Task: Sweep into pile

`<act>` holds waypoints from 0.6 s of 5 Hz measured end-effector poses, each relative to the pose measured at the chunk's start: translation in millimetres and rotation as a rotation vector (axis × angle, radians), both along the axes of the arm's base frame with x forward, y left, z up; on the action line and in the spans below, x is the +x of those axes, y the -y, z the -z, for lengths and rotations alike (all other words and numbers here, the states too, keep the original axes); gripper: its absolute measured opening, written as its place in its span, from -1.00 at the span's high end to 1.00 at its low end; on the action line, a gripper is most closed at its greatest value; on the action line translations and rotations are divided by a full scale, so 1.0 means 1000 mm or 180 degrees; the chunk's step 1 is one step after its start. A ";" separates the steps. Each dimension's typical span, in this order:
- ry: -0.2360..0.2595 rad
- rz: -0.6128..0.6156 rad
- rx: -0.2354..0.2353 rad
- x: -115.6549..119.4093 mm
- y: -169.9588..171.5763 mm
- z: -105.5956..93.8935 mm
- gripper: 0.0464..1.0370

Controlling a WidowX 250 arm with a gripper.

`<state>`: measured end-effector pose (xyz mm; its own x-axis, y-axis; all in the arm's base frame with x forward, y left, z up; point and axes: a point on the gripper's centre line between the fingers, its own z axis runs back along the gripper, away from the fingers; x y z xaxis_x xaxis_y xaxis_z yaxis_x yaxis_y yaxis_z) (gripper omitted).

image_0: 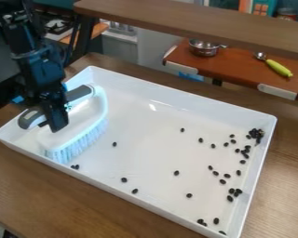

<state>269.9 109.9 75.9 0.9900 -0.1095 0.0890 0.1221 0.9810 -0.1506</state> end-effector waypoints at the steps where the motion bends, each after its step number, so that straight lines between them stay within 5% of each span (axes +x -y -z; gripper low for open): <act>1: -0.0019 0.0012 0.0008 -0.002 0.015 0.005 0.10; 3: 0.0078 -0.0053 0.0017 0.006 0.050 0.008 0.10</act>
<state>275.7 59.9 68.1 0.9892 -0.0936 0.1125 0.1093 0.9837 -0.1426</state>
